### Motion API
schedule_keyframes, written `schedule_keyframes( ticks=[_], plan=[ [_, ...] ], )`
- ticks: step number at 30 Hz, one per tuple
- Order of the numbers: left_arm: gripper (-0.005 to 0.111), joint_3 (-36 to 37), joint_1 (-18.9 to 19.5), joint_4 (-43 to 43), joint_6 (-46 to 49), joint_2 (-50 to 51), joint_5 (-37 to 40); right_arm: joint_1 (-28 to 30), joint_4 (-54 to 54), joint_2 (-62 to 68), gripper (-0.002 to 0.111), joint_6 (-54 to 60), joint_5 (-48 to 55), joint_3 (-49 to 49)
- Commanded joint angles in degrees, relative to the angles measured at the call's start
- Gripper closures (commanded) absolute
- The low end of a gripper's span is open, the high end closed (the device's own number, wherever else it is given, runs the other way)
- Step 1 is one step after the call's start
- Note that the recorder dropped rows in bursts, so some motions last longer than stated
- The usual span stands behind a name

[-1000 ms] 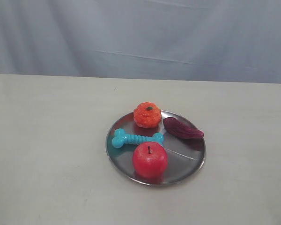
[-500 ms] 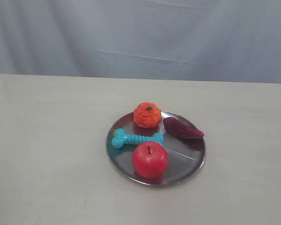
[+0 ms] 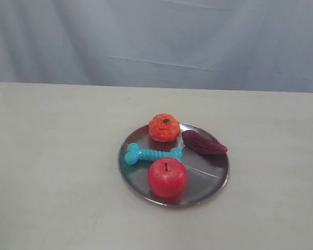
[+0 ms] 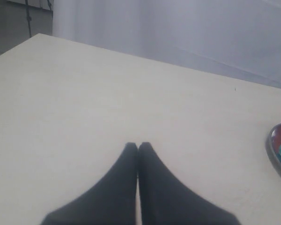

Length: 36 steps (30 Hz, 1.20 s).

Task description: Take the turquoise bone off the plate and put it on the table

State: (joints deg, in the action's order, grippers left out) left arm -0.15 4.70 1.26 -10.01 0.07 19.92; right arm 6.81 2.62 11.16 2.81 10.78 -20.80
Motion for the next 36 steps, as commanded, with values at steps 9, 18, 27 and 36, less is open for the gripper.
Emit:
schedule_keyframes(
  ticks=[9, 18, 27, 36],
  plan=[
    [0.107, 0.15, 0.06, 0.00, -0.11, -0.07, -0.30, 0.06, 5.28, 14.61, 0.109, 2.99, 21.23, -11.42],
    [0.107, 0.15, 0.06, 0.00, -0.11, -0.07, -0.30, -12.39, 6.20, 50.99, 0.109, 15.30, 40.55, -43.01],
    [0.107, 0.15, 0.06, 0.00, -0.11, -0.07, -0.30, -15.74, 6.46, 82.56, 0.109, 26.56, 53.80, -73.96],
    [0.107, 0.15, 0.06, 0.00, -0.11, -0.07, -0.30, -15.74, 6.32, 97.86, 0.109, 40.58, 46.16, -74.80]
  ],
)
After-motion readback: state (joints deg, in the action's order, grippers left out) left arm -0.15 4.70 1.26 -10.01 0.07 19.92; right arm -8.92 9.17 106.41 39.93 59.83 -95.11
